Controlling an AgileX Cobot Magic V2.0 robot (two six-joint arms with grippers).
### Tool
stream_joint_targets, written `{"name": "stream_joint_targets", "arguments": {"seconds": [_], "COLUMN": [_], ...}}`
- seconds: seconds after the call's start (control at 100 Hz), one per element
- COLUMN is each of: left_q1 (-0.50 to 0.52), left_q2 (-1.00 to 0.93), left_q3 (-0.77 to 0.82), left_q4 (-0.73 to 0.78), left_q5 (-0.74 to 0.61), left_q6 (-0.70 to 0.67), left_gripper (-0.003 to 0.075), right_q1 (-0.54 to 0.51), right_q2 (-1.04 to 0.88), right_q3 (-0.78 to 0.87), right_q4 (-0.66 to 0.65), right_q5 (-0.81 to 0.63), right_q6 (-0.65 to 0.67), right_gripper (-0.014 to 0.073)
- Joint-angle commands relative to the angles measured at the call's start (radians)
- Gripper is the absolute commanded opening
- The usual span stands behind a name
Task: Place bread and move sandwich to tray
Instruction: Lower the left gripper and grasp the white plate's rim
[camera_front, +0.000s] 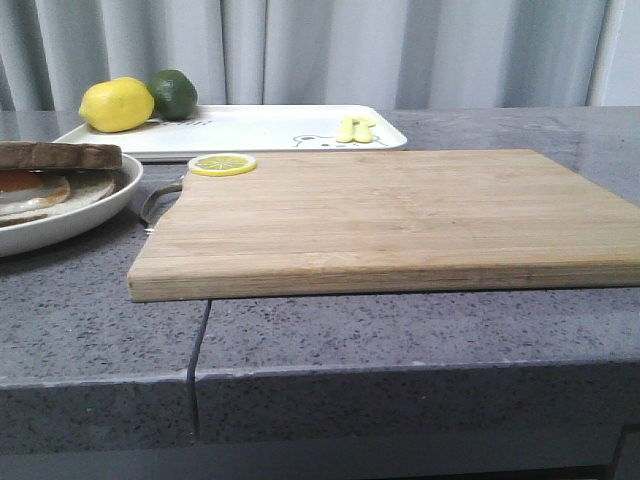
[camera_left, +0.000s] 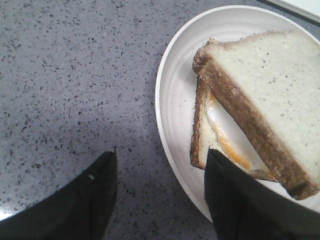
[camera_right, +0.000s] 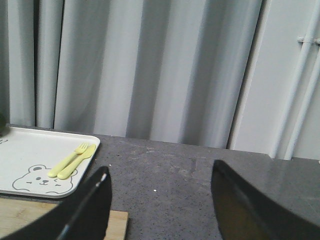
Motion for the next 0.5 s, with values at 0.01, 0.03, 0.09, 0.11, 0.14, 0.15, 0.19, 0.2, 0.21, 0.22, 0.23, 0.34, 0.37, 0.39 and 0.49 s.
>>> {"name": "stream_joint_targets", "arguments": {"seconds": [0.01,0.03,0.09,0.11,0.14,0.15,0.19,0.2,0.21,0.22,0.23,0.34,0.37,0.39,0.49], "left_q1": [0.004,0.004,0.004,0.004,0.004,0.004,0.004,0.004,0.004,0.004,0.004,0.004,0.004,0.004,0.004], "left_q2": [0.017,0.023,0.04,0.046,0.054,0.059,0.068,0.071,0.073,0.077,0.077,0.105,0.113,0.118,0.14], "left_q3": [-0.055,-0.059,-0.072,-0.076,-0.083,-0.084,-0.089,-0.089,-0.092,-0.092,-0.092,-0.094,-0.094,-0.094,-0.094], "left_q4": [-0.017,-0.017,-0.018,-0.021,-0.026,-0.026,-0.033,-0.036,-0.036,-0.038,-0.037,-0.052,-0.054,-0.056,-0.067], "left_q5": [-0.06,-0.062,-0.062,-0.062,-0.062,-0.062,-0.06,-0.06,-0.06,-0.06,-0.06,-0.066,-0.071,-0.071,-0.081], "left_q6": [0.009,0.012,0.012,0.014,0.024,0.026,0.031,0.031,0.031,0.031,0.031,0.032,0.032,0.032,0.033], "left_gripper": [0.0369,0.0369,0.0369,0.0369,0.0369,0.0369,0.0369,0.0369,0.0369,0.0369,0.0369,0.0369,0.0369,0.0369,0.0369], "right_q1": [-0.007,-0.007,-0.007,-0.007,-0.007,-0.007,-0.007,-0.007,-0.007,-0.007,-0.007,-0.007,-0.007,-0.007,-0.007], "right_q2": [0.001,0.001,0.001,0.001,0.001,0.001,0.001,0.001,0.001,0.001,0.001,0.001,0.001,0.001,0.001], "right_q3": [-0.025,-0.025,-0.025,-0.025,-0.025,-0.025,-0.025,-0.025,-0.025,-0.025,-0.025,-0.025,-0.025,-0.025,-0.025], "right_q4": [-0.03,-0.03,-0.03,-0.03,-0.03,-0.03,-0.03,-0.03,-0.03,-0.03,-0.03,-0.03,-0.03,-0.03,-0.03], "right_q5": [0.022,0.023,0.023,0.023,0.023,0.023,0.023,0.023,0.023,0.023,0.023,0.024,0.024,0.024,0.024], "right_q6": [-0.007,-0.007,-0.007,-0.007,-0.007,-0.007,-0.007,-0.007,-0.007,-0.007,-0.007,-0.007,-0.007,-0.007,-0.007], "right_gripper": [0.0445,0.0445,0.0445,0.0445,0.0445,0.0445,0.0445,0.0445,0.0445,0.0445,0.0445,0.0445,0.0445,0.0445,0.0445]}}
